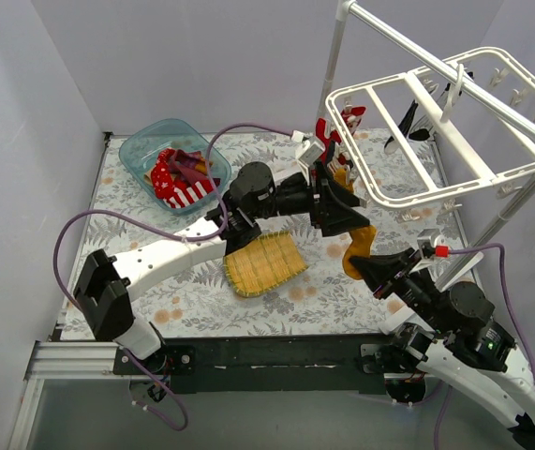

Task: Remove the socks clipped to the hanger
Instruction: Remove the sock from the hanger, then place the sock in the bin, then remove the sock from the hanger.

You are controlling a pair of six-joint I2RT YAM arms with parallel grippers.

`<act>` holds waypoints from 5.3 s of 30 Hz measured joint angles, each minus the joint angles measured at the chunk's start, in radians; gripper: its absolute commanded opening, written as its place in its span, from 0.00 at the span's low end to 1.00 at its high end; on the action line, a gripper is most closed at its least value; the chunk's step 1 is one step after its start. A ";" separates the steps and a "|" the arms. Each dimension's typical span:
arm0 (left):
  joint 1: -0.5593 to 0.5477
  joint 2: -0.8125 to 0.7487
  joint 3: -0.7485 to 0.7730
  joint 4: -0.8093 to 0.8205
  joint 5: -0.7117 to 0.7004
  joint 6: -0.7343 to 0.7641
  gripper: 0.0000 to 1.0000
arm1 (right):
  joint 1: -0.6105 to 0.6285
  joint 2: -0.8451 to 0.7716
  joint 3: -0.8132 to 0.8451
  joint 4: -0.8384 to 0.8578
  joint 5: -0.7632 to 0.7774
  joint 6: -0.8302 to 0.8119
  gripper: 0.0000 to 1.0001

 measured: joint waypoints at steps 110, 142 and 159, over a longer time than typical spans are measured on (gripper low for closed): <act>0.926 0.177 0.032 -0.477 -0.713 -0.042 0.98 | 0.000 0.043 0.057 -0.102 0.180 0.070 0.74; 0.607 -0.250 -0.224 -0.352 -0.455 -0.155 0.98 | 0.000 0.246 -0.381 0.993 0.355 -0.451 0.96; 0.593 -0.277 -0.255 -0.341 -0.373 -0.158 0.98 | -0.146 0.523 -0.324 1.247 0.250 -0.471 0.95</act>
